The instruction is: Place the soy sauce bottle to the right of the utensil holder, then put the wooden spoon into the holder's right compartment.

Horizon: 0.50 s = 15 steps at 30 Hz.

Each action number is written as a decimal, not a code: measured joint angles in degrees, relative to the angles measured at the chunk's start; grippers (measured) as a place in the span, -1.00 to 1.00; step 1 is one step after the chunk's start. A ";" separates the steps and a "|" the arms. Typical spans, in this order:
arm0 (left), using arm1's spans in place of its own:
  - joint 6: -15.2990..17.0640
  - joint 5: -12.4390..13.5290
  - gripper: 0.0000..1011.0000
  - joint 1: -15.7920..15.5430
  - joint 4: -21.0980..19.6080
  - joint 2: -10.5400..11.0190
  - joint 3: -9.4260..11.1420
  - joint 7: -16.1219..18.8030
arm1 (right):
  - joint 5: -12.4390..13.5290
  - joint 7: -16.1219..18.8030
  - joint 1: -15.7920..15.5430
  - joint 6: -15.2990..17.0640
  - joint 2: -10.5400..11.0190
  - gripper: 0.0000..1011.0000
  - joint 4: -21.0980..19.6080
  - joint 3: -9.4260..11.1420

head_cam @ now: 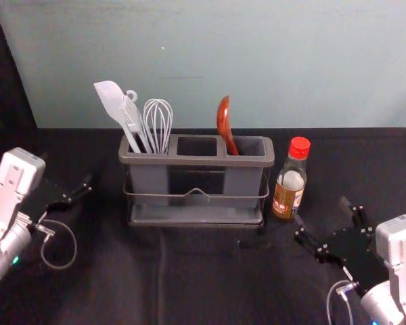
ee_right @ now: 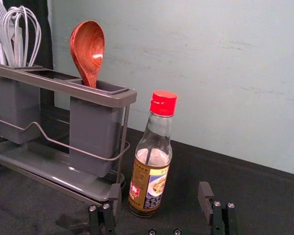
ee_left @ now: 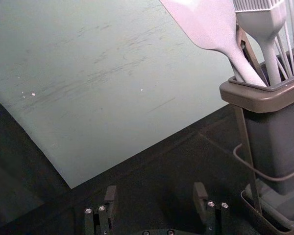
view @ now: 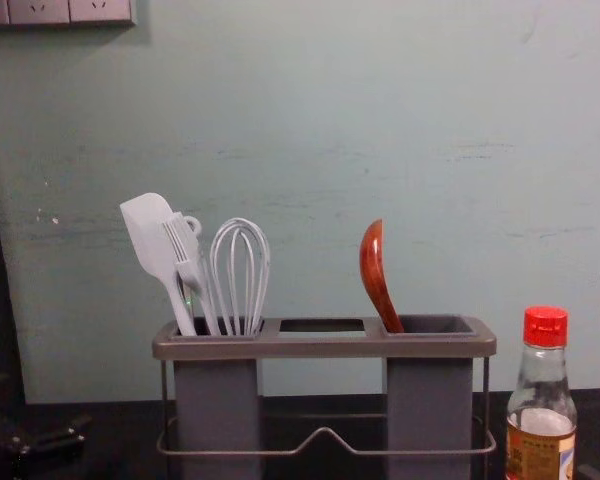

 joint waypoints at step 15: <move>0.00 0.00 1.00 0.00 0.00 0.00 0.00 0.00 | -0.01 -0.05 0.00 -0.05 0.00 0.98 0.00 0.00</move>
